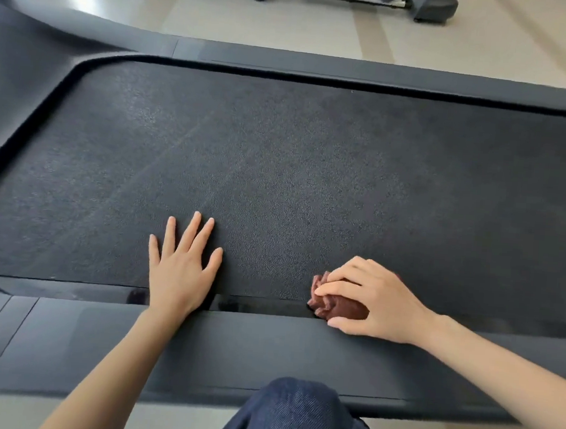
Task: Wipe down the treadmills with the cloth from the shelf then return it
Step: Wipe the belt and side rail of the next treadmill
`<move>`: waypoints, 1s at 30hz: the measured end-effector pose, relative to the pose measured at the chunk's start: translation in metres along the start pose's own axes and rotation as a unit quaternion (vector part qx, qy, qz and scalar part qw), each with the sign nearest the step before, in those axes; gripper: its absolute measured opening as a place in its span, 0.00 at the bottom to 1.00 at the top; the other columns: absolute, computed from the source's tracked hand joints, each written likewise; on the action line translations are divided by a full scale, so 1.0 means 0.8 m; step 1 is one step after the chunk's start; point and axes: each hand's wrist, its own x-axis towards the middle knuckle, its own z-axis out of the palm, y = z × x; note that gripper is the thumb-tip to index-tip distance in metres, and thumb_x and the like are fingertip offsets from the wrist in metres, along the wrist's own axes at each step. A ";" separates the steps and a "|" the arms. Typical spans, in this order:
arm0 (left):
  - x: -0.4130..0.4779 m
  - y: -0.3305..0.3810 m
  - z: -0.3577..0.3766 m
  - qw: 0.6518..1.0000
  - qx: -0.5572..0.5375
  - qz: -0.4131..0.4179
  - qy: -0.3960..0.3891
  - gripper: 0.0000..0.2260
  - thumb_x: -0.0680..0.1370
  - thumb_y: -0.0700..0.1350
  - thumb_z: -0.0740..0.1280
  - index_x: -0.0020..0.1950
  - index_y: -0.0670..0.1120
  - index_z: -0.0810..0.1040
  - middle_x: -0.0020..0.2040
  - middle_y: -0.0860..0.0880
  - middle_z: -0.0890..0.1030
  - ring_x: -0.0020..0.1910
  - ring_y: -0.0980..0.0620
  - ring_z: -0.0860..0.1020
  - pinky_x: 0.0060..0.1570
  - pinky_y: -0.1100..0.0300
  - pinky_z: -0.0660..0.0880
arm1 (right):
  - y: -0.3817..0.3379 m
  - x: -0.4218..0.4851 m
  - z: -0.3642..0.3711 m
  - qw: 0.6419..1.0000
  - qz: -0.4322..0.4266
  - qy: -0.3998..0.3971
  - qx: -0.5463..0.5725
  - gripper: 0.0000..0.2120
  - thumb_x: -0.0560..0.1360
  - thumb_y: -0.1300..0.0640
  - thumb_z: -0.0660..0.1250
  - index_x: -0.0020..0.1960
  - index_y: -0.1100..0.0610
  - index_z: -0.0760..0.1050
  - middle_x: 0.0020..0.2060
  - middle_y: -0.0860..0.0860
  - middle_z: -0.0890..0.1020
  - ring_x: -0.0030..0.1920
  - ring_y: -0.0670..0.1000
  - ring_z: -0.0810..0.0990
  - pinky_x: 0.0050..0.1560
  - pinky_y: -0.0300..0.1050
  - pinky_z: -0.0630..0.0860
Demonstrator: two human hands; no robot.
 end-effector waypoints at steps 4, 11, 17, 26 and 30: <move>0.001 0.002 0.003 1.000 -0.009 -0.012 0.008 0.25 0.79 0.58 0.52 0.76 0.58 0.55 0.77 0.58 0.52 0.76 0.49 0.43 0.73 0.45 0.38 | 0.002 0.014 0.007 1.000 -0.024 0.014 -0.006 0.13 0.68 0.45 0.72 0.51 0.47 0.81 0.47 0.46 0.80 0.48 0.50 0.75 0.45 0.47 0.73; 0.002 0.002 0.001 1.000 -0.010 -0.007 0.005 0.25 0.78 0.58 0.54 0.75 0.59 0.55 0.77 0.58 0.52 0.76 0.49 0.43 0.73 0.45 0.40 | -0.083 0.132 0.056 0.997 -0.068 0.042 0.019 0.13 0.68 0.45 0.72 0.49 0.49 0.82 0.45 0.48 0.81 0.46 0.54 0.77 0.43 0.49 0.73; 0.003 0.000 0.001 1.000 -0.014 -0.001 -0.002 0.25 0.79 0.58 0.54 0.76 0.59 0.56 0.77 0.57 0.53 0.76 0.49 0.44 0.73 0.46 0.40 | -0.034 0.045 0.018 0.998 0.052 -0.020 -0.005 0.24 0.67 0.38 0.69 0.59 0.48 0.76 0.54 0.48 0.77 0.53 0.52 0.74 0.48 0.49 0.72; -0.001 0.071 -0.001 0.997 0.062 0.020 -0.040 0.26 0.80 0.51 0.55 0.75 0.39 0.57 0.76 0.37 0.55 0.72 0.32 0.51 0.70 0.43 0.49 | 0.056 -0.113 -0.060 0.882 0.448 0.142 -0.013 0.16 0.67 0.51 0.71 0.55 0.46 0.76 0.48 0.46 0.78 0.51 0.51 0.73 0.47 0.47 0.73; -0.014 0.205 0.025 0.968 0.051 0.226 -0.099 0.26 0.81 0.58 0.49 0.77 0.49 0.54 0.77 0.43 0.52 0.74 0.39 0.49 0.72 0.46 0.48 | 0.055 -0.141 -0.090 0.863 0.472 0.178 -0.036 0.17 0.66 0.46 0.68 0.54 0.43 0.74 0.46 0.44 0.76 0.48 0.49 0.70 0.41 0.45 0.69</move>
